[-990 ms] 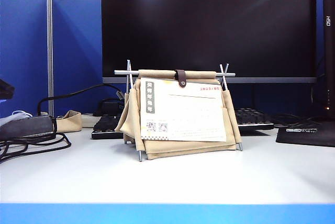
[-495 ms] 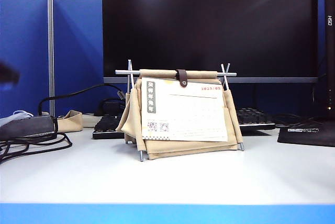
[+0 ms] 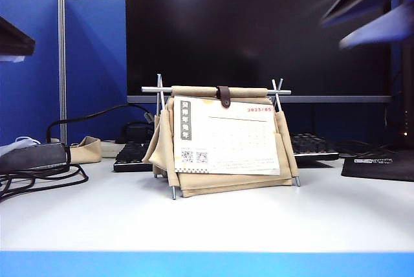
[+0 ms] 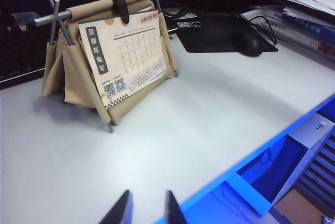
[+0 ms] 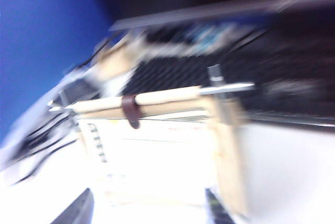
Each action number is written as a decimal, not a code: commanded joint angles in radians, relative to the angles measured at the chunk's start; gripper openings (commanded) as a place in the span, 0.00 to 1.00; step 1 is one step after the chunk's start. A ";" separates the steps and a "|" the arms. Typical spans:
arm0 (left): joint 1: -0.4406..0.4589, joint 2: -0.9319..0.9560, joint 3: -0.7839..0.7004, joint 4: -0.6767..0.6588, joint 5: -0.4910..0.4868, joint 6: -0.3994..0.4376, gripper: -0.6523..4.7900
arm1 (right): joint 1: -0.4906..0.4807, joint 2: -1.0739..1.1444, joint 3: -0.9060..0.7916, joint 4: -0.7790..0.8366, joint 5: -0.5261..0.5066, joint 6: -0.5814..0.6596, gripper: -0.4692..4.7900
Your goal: Turn one page of the calendar.
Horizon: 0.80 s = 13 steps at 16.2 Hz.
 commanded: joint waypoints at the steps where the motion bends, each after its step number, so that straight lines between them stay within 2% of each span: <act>1: 0.000 0.002 0.006 0.006 0.021 0.006 0.29 | -0.024 0.334 0.173 0.091 -0.177 -0.010 0.60; 3: 0.000 0.002 0.006 0.005 0.023 0.006 0.41 | -0.025 0.486 0.254 0.090 -0.252 -0.013 0.61; 4: 0.000 0.002 0.006 0.001 0.023 0.006 0.48 | -0.024 0.568 0.297 0.084 -0.325 -0.007 0.61; 5: 0.000 0.002 0.006 0.002 0.023 0.006 0.48 | -0.023 0.622 0.315 0.083 -0.363 -0.005 0.61; 7: 0.000 0.002 0.006 0.002 0.019 0.003 0.48 | -0.032 0.719 0.316 0.062 -0.375 -0.007 0.62; 10: 0.000 0.002 0.006 0.002 0.019 0.003 0.48 | -0.032 0.789 0.315 0.026 -0.397 -0.007 0.68; 13: 0.000 0.002 0.006 0.002 0.019 0.003 0.48 | -0.031 0.819 0.315 -0.014 -0.432 0.000 0.68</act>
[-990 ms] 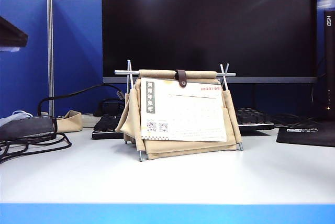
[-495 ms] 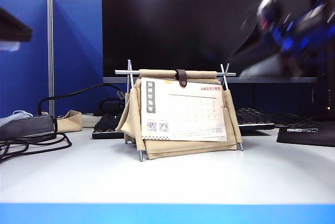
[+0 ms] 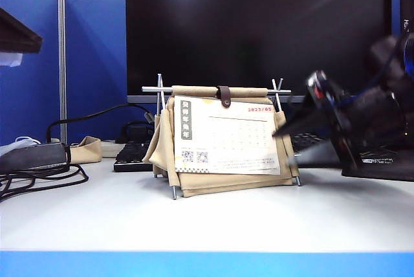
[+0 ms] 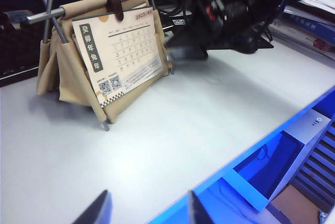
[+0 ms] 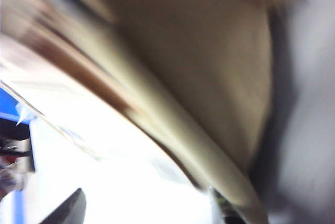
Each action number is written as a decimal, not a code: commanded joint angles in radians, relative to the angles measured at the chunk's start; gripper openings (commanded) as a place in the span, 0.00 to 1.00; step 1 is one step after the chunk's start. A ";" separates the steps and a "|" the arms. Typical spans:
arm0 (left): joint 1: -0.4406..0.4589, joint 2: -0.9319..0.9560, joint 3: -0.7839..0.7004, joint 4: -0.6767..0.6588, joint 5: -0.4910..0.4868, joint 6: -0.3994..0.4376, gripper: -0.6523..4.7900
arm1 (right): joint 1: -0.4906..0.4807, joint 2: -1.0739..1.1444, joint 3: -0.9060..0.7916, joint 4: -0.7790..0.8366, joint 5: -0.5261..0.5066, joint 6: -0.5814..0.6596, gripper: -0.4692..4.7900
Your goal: Turn one page of the calendar.
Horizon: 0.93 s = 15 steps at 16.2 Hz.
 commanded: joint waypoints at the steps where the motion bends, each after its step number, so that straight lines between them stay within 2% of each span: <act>1: 0.000 0.002 0.005 0.008 0.000 0.002 0.48 | 0.002 0.005 0.000 -0.035 -0.025 -0.008 0.68; 9: 0.000 0.002 0.005 0.009 -0.001 0.002 0.48 | 0.007 0.021 0.001 0.021 -0.030 0.003 0.68; 14: 0.000 0.002 0.005 0.013 0.000 0.000 0.48 | 0.094 0.071 0.002 0.058 -0.025 0.004 0.67; 15: 0.000 0.002 0.005 0.013 0.000 -0.003 0.48 | 0.105 0.084 0.003 0.060 -0.016 0.004 0.63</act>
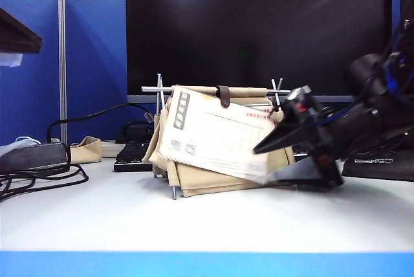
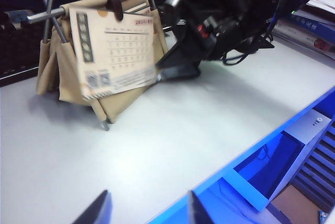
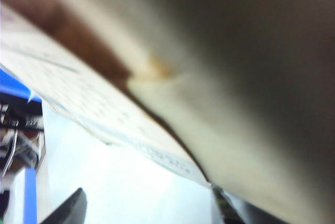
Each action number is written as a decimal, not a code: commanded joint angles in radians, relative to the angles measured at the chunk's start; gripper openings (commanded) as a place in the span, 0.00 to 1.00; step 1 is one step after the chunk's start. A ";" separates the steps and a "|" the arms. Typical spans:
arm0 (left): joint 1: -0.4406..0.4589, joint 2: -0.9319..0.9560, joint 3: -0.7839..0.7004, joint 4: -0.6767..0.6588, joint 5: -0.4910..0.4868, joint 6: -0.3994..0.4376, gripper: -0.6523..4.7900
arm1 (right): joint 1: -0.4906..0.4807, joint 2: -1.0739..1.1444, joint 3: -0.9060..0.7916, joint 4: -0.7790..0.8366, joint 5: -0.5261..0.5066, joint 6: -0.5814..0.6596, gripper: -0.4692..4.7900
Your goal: Turn one page of the calendar.
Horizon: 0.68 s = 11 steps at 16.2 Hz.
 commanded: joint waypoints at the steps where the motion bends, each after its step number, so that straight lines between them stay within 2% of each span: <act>1: 0.000 0.001 0.005 0.013 0.001 -0.006 0.48 | 0.021 0.035 0.008 0.024 0.008 0.006 0.58; 4: 0.000 0.001 0.005 0.013 0.002 -0.027 0.48 | 0.021 0.039 0.010 0.027 0.010 0.023 0.58; 6: 0.000 0.001 0.005 0.013 0.002 -0.027 0.48 | 0.021 0.039 0.010 0.024 0.009 0.028 0.48; 7: 0.000 0.001 0.005 0.013 0.001 -0.027 0.48 | 0.021 0.039 0.010 0.016 0.009 0.038 0.48; 9: 0.000 0.001 0.005 0.013 0.001 -0.020 0.48 | 0.020 0.039 0.010 -0.026 0.023 0.043 0.51; 10: 0.000 0.001 0.005 0.013 0.000 -0.019 0.48 | 0.021 0.040 0.009 -0.041 0.051 0.042 0.64; 11: 0.000 0.001 0.005 0.013 0.001 -0.019 0.48 | 0.021 0.040 0.010 -0.033 0.077 0.042 0.64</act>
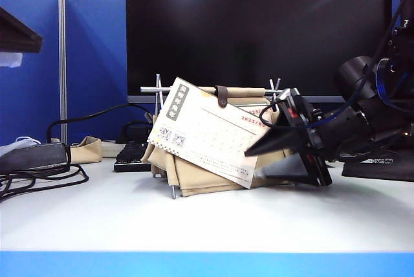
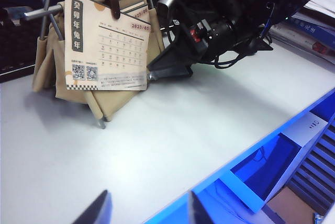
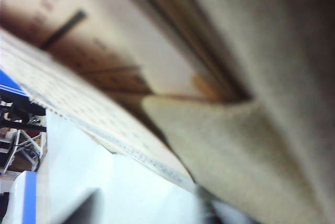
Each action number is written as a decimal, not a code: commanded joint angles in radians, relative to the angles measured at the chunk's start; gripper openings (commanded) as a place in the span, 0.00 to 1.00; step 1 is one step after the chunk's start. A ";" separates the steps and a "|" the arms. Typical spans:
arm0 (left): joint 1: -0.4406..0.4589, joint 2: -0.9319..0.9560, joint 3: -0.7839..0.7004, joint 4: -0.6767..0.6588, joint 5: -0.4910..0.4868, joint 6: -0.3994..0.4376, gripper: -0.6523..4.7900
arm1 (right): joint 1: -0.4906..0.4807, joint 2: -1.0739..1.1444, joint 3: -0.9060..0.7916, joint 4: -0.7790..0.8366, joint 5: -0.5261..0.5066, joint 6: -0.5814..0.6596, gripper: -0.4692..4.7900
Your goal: Turn one page of the calendar.
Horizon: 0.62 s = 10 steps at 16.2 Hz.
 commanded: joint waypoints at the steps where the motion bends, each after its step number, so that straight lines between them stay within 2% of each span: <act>1: 0.000 0.000 0.005 0.013 0.000 0.003 0.48 | 0.000 0.011 -0.007 -0.067 0.074 0.024 0.64; 4: 0.000 0.000 0.017 0.007 -0.004 0.031 0.48 | 0.000 0.013 -0.006 -0.053 0.086 0.025 0.64; 7: 0.000 0.000 0.065 0.005 -0.068 0.104 0.64 | 0.000 0.018 -0.004 -0.053 0.105 0.025 0.64; 10: 0.000 0.000 0.098 0.005 -0.097 0.119 0.66 | 0.001 0.060 0.005 -0.052 0.070 0.026 0.64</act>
